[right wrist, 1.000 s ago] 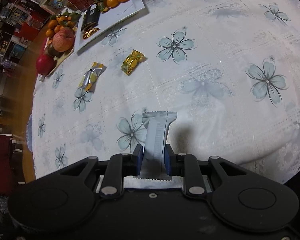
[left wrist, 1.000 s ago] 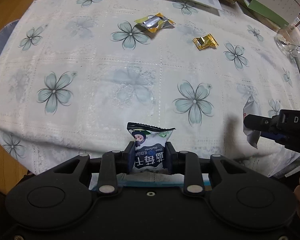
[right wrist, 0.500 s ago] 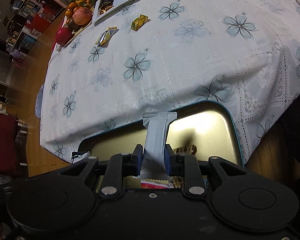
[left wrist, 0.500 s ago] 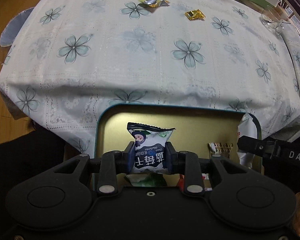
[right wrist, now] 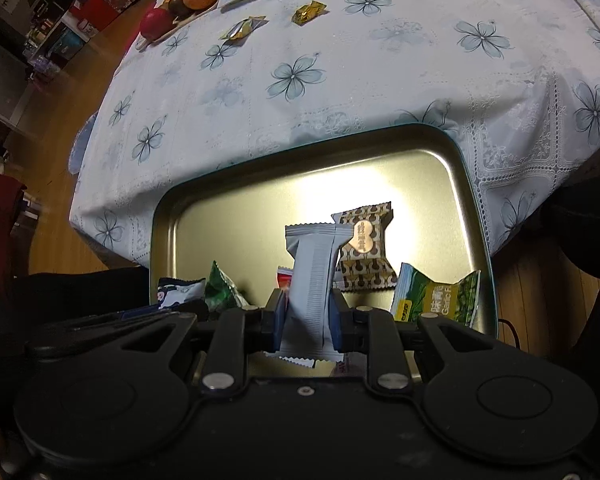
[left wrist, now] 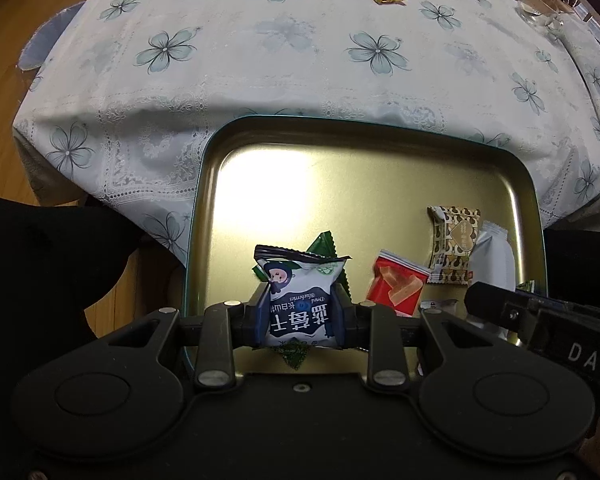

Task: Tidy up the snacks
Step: 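Open left gripper to drop milk candy pack while right gripper releases white bar, then move both open tools from the tray back toward the remaining snacks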

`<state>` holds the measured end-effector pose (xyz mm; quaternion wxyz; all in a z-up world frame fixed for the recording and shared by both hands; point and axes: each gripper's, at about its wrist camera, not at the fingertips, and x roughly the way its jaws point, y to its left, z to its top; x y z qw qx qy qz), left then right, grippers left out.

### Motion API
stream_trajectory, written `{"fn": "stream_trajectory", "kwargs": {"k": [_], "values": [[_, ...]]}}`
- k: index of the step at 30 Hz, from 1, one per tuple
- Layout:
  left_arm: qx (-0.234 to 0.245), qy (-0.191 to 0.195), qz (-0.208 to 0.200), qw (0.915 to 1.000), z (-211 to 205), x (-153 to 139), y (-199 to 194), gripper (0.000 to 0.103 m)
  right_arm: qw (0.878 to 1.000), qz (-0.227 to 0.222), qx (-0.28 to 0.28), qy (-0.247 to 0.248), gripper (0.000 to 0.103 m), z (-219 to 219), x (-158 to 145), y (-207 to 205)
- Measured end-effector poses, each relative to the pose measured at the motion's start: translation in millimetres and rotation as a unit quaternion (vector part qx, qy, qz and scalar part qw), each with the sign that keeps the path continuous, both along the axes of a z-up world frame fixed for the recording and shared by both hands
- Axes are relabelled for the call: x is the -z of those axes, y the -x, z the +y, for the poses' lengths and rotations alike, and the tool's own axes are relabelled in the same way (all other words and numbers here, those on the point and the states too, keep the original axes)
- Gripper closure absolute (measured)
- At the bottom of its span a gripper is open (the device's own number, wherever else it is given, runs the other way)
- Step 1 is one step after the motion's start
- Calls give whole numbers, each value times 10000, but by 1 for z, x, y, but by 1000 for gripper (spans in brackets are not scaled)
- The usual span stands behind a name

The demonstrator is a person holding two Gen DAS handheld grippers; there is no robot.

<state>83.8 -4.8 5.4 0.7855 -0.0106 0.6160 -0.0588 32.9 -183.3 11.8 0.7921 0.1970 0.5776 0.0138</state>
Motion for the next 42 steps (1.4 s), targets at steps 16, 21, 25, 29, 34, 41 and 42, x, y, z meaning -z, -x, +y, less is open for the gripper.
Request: {"fn": "stream_trajectory", "kwargs": {"k": [16, 21, 25, 29, 34, 41, 42], "values": [[-262, -101, -160, 9995, 16, -14, -44, 64, 9980, -194, -401, 441, 79, 36, -22, -47], [-339, -26, -121, 9993, 19, -16, -50, 64, 9981, -339, -306, 408, 77, 34, -33, -60], [-350, -41, -59, 9994, 21, -13, -48, 63, 9987, -357, -150, 318, 56, 28, -35, -62], [-295, -62, 46, 9995, 21, -9, -43, 63, 9991, -214, -201, 302, 56, 25, -29, -56], [-151, -184, 148, 9996, 17, -5, -34, 63, 9989, 33, -315, 359, 56, 21, -17, -48], [-20, -295, 130, 9995, 13, -7, -32, 61, 9972, 189, -461, 559, 56, 14, -10, -42], [2, -307, 132, 9994, 13, -7, -33, 61, 9970, 212, -472, 578, 56, 13, -10, -43]]}}
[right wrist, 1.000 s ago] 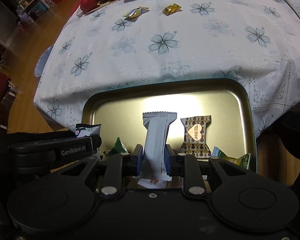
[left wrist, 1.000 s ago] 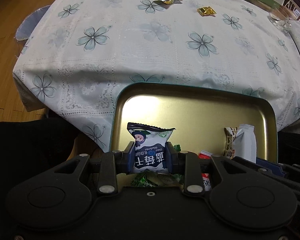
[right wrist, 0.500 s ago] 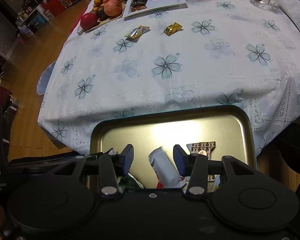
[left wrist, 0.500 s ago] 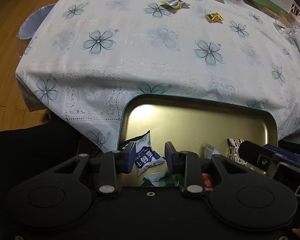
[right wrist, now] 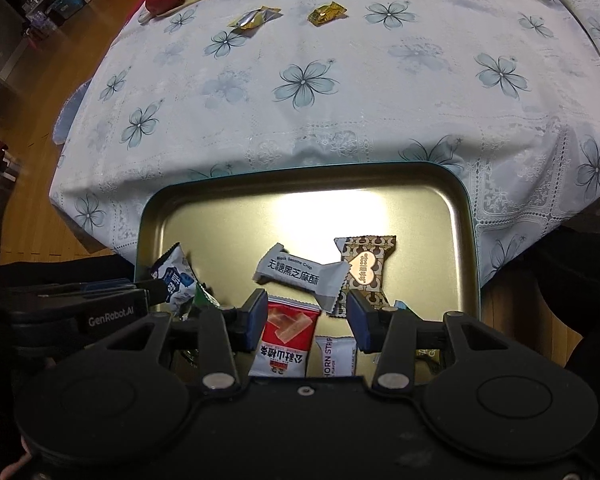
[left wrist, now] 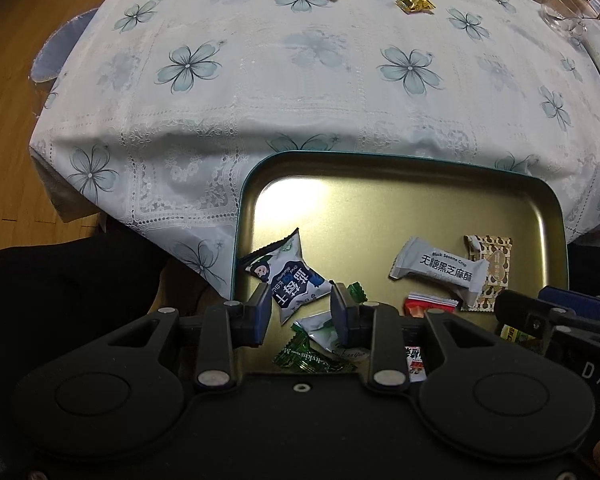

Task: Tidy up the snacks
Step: 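Move both open tools from the tray back toward the remaining snacks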

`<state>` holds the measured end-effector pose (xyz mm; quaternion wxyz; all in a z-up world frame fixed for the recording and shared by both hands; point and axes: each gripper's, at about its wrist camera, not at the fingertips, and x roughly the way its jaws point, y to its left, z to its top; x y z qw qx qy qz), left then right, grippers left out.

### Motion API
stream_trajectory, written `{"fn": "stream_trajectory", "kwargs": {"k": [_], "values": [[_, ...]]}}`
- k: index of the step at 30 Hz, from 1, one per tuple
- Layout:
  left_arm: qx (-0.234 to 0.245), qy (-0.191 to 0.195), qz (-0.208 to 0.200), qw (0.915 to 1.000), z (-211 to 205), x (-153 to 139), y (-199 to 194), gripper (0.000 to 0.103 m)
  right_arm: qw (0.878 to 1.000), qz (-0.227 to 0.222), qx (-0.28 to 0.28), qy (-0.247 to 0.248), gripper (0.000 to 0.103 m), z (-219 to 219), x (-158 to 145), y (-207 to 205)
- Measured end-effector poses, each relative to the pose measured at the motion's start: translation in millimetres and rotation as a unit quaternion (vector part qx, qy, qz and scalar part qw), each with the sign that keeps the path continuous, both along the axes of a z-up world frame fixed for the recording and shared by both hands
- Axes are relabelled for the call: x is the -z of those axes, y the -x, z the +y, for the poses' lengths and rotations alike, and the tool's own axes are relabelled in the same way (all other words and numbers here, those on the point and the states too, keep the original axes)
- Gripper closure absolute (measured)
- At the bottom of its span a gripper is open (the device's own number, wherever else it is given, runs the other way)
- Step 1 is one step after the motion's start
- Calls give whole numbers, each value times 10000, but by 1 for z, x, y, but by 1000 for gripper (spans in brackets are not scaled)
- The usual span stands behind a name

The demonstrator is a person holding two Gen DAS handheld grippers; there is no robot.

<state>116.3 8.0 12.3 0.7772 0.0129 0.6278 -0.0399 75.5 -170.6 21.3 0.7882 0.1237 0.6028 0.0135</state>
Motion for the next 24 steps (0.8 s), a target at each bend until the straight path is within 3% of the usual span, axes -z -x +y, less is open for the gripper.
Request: {"fn": "stream_trajectory", "kwargs": {"k": [13, 24], "values": [[347, -198, 165, 9991, -4, 0, -25, 59, 9981, 585, -198, 15, 57, -16, 18, -30], [468, -350, 106, 9982, -7, -8, -83, 59, 9964, 828, -172, -100, 57, -38, 18, -90]]}}
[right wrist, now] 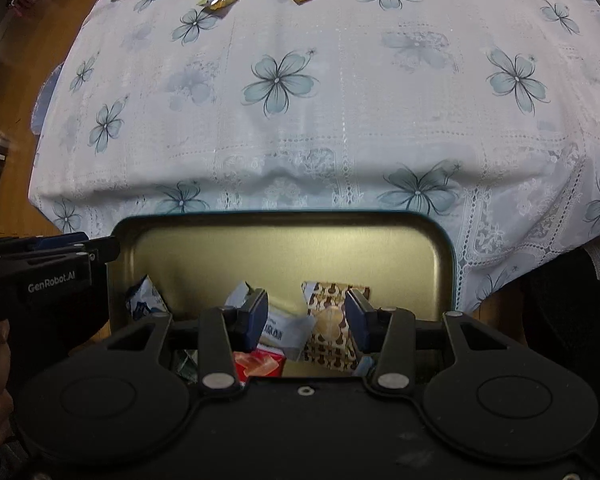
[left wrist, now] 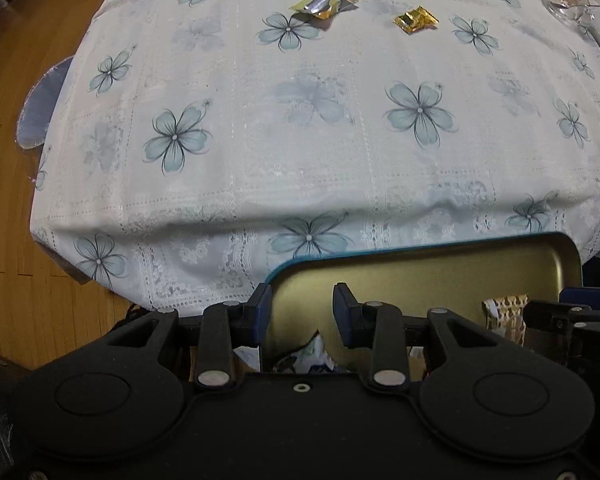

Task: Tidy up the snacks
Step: 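Move both open tools from the tray back toward the remaining snacks, then close right gripper on the gold-wrapped candy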

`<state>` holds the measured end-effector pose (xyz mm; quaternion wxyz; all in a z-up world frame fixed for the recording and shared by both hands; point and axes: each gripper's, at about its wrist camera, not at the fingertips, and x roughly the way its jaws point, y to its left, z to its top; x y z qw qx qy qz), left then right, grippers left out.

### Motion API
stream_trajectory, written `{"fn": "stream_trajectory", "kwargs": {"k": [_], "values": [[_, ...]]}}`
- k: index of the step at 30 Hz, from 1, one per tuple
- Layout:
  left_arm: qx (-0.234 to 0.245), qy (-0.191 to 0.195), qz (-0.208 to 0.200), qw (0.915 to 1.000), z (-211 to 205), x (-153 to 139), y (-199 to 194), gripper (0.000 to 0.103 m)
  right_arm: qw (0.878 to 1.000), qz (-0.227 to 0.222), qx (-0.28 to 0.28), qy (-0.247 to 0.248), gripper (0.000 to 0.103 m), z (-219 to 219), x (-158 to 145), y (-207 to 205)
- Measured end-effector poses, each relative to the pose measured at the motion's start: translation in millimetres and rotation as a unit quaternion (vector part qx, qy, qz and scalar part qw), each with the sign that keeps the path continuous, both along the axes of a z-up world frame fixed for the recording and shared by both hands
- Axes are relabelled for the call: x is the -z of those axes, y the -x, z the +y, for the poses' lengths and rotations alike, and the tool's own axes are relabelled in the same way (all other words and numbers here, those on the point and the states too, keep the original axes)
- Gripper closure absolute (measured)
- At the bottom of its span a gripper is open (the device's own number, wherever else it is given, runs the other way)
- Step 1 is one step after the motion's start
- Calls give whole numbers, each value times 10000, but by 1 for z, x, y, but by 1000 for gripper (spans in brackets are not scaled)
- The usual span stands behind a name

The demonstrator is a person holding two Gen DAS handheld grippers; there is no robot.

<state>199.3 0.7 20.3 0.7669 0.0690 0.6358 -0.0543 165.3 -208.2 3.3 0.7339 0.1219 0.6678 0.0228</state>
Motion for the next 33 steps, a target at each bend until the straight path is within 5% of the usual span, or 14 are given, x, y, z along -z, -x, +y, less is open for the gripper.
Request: {"fn": "stream_trajectory", "kwargs": {"k": [8, 17, 22, 25, 33], "values": [[-249, 58, -454, 9986, -1, -8, -56, 59, 9983, -324, 491, 28, 57, -19, -10, -61], [-504, -44, -842, 9952, 2, 16, -109, 59, 9912, -773, 1065, 147, 57, -33, -5, -137], [-599, -13, -746, 9954, 10, 34, -121, 59, 9869, -1023, 1242, 124, 59, -33, 7, -179], [-728, 29, -536, 9959, 14, 41, -127, 59, 9846, -1059, 1388, 79, 69, -33, 17, -204], [-933, 305, -360, 9945, 18, 35, -138, 59, 9784, -1085, 1756, -117, 80, -24, 46, -256]]}}
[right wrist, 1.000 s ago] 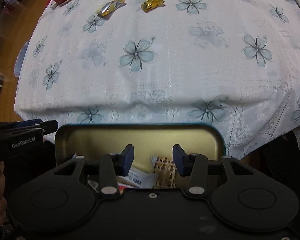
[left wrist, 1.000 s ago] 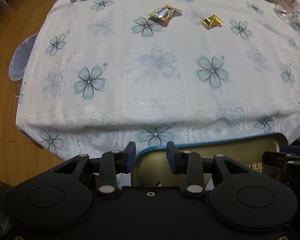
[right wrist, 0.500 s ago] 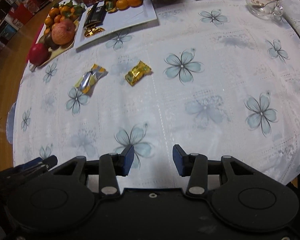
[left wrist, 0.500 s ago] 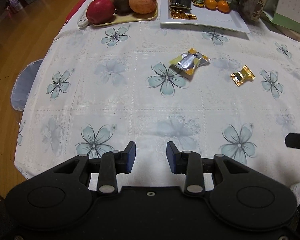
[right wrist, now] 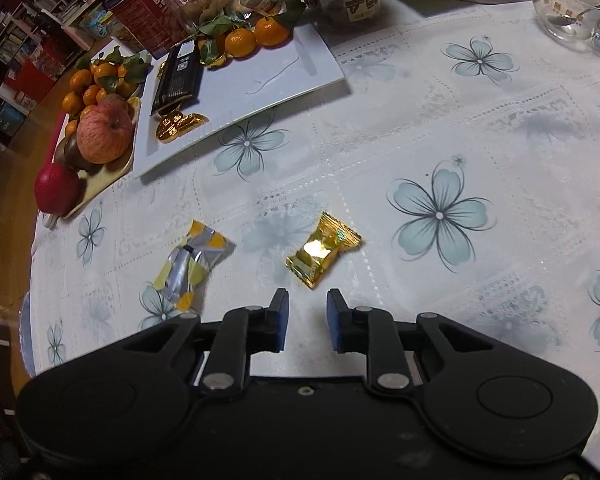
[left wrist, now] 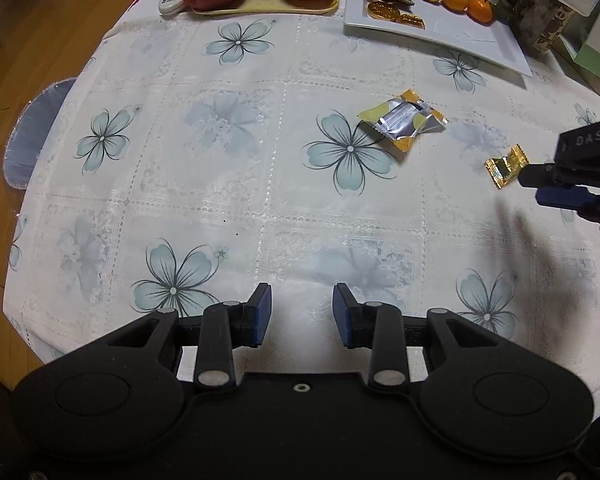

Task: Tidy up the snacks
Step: 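Close right gripper on the gold-wrapped candy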

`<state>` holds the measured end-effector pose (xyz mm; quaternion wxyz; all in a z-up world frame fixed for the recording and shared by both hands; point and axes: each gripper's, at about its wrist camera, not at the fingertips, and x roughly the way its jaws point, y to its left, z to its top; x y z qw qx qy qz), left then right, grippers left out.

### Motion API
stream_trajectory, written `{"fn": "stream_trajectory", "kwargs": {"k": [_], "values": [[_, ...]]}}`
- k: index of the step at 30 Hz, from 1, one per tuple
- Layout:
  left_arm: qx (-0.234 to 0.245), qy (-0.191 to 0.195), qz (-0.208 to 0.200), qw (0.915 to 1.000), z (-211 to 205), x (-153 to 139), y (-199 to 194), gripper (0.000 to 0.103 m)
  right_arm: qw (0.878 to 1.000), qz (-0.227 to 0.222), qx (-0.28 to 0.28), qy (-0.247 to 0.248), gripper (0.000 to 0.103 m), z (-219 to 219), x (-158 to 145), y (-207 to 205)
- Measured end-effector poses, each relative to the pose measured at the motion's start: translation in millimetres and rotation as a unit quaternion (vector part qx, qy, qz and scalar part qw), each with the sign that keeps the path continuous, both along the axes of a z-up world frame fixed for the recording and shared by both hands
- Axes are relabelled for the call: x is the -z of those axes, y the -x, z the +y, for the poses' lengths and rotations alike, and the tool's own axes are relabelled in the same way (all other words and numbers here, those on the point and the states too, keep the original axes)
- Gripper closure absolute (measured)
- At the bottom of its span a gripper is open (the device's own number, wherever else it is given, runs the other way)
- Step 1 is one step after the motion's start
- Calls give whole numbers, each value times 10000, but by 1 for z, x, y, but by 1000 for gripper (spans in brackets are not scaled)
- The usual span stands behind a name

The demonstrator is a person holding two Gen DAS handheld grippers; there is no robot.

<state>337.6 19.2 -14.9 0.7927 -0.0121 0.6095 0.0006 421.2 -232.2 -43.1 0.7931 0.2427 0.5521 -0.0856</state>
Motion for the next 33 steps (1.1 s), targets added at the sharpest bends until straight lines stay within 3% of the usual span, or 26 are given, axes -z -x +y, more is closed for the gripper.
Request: {"fn": "stream_trajectory", "kwargs": {"k": [6, 14, 19, 24, 28, 29, 30, 33], "values": [[31, 30, -49, 10000, 0, -5, 1, 59, 9996, 144, 249, -12, 83, 5, 16, -24], [-44, 210, -27, 9998, 6, -9, 0, 59, 9977, 290, 498, 362, 83, 7, 28, -38], [-109, 284, -27, 9995, 11, -11, 0, 59, 9961, 290, 684, 484, 79, 7, 31, -48], [-191, 338, -16, 9992, 16, -12, -1, 59, 9943, 336, 817, 602, 62, 9, 34, -58], [-180, 388, -9, 9991, 17, -12, -2, 59, 9925, 351, 990, 626, 61, 9, 35, -62], [-170, 383, -14, 9991, 17, -12, -1, 59, 9918, 351, 1036, 659, 66, 9, 35, -62], [-170, 372, -16, 9992, 17, -12, -1, 59, 9909, 374, 1061, 734, 78, 10, 35, -62], [-194, 370, 4, 9991, 18, -11, -2, 59, 9928, 295, 826, 812, 82, 11, 34, -58]]}}
